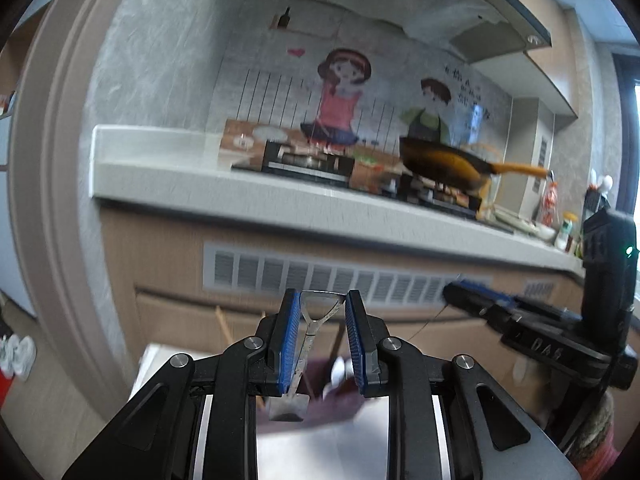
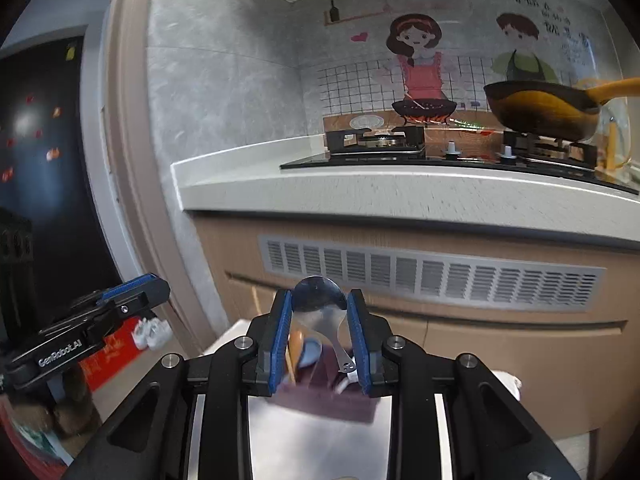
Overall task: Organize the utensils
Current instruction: 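Lower the shovel spoon and smiley spoon into the caddy with both tools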
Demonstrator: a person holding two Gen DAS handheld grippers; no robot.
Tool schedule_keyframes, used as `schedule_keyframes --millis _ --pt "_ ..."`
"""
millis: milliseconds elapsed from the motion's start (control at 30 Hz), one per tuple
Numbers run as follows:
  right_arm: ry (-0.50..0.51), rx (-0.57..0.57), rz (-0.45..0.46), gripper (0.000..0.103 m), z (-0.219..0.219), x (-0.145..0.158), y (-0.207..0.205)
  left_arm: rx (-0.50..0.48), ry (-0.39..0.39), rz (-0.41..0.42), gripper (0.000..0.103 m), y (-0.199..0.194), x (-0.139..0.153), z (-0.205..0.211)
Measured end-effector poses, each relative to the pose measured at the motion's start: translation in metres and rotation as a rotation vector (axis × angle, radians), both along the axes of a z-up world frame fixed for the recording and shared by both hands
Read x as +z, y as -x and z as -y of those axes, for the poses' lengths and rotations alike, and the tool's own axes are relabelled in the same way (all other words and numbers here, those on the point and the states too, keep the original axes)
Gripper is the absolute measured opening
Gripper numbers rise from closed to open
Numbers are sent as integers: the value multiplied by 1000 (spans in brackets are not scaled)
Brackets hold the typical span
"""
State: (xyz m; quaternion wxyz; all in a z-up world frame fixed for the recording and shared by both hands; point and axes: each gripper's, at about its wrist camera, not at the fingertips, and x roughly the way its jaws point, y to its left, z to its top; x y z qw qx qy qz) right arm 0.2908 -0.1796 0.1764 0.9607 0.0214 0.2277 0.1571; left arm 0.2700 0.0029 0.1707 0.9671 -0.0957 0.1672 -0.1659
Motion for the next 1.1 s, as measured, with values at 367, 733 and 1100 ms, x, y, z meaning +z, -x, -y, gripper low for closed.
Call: schedule_keyframes --millis 367,733,1100 --pt "2 -7 -199 27 -4 -73 -78 0 69 -141 24 -92 -62 6" --pt "-47 21 -244 32 2 -107 -66 35 95 -239 53 -76 -109 -4" --pt "-9 -74 127 60 25 -114 103 236 -146 -89 57 75 -141 13"
